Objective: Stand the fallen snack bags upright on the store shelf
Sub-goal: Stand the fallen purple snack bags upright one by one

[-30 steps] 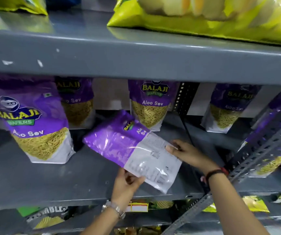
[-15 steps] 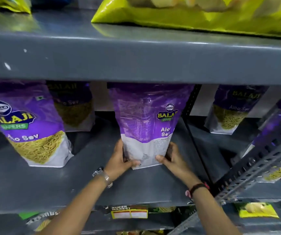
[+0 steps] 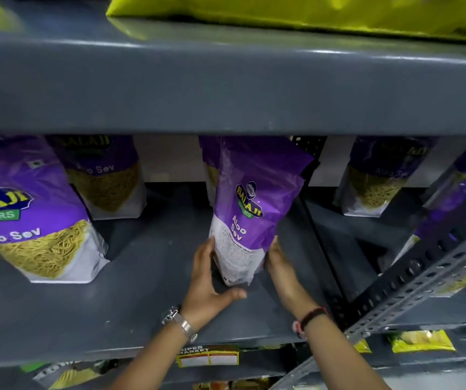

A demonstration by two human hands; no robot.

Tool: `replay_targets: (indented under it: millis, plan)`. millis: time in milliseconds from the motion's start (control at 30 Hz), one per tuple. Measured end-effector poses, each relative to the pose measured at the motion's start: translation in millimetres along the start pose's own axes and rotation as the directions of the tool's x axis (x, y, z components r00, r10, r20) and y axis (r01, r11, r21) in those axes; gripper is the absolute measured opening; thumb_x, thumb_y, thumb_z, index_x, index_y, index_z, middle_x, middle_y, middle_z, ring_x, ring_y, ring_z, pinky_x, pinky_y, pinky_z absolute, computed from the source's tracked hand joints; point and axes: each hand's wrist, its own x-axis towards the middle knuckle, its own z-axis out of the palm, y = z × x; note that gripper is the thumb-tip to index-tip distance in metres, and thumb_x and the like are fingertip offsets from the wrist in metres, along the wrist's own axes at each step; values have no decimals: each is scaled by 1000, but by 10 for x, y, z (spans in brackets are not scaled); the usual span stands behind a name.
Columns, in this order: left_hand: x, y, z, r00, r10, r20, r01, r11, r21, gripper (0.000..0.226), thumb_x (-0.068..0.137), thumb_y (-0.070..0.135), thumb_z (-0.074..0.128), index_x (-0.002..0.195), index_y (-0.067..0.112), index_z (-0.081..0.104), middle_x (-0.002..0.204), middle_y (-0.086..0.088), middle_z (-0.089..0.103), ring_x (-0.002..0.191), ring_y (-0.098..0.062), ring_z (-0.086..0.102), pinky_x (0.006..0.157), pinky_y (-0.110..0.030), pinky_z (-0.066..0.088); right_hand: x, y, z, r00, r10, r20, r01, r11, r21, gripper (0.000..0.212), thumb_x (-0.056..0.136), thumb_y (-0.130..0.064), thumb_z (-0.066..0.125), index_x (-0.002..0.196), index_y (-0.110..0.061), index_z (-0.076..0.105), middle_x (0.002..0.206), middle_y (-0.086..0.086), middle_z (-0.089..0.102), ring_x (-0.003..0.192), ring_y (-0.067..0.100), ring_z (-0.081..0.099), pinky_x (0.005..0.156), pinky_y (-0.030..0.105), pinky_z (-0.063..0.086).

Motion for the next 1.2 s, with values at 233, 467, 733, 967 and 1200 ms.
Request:
replay_targets:
  millis: [233, 467, 733, 967, 1200]
  plan:
    - [197, 14, -148, 999, -33, -32, 34, 999, 31, 139, 28, 73, 71, 138, 14, 11, 148, -11, 23, 136, -24, 26, 112, -50, 27, -162, 64, 10, 970, -52, -237, 42, 998, -47, 81, 54, -93, 25, 115, -45, 45, 132, -16, 45, 126, 6, 42, 107, 29, 32]
    - [293, -18, -233, 999, -29, -38, 27, 998, -59, 111, 35, 58, 80, 125, 13, 32, 118, 0, 53, 104, -1, 52, 82, -5, 44, 134, -97, -10, 999, -44, 6, 44, 999, 32, 60, 84, -61, 22, 135, -32, 31, 142, -18, 34, 120, -21, 34, 91, -3, 29]
    - [342, -213, -502, 985, -114, 128, 117, 993, -15, 93, 48, 44, 75, 128, 27, 30, 124, 7, 48, 115, -5, 46, 97, -25, 37, -28, 234, -158, 998, -52, -33, 37, 938, -345, 100, 66, -30, 79, 140, -26, 11, 130, -8, 28, 123, -2, 27, 99, 12, 27]
    - [367, -322, -300, 989, -142, -46, 147, 980, 137, 76, 66, 8, 75, 128, 12, 32, 124, -6, 50, 108, -18, 48, 90, -32, 40, 92, 353, -74, 994, -42, -99, -3, 908, -418, 58, 65, -19, 78, 110, -14, 43, 107, -4, 51, 104, 16, 51, 75, 9, 41]
    - [131, -305, -133, 993, -97, -74, 112, 965, 237, 65, 61, 11, 79, 114, 8, 42, 114, -10, 57, 106, -26, 52, 82, -29, 40, -142, 355, -285, 997, -10, -75, -17, 937, -349, 69, 68, -7, 75, 125, -17, 37, 122, -1, 49, 118, 16, 48, 85, 10, 40]
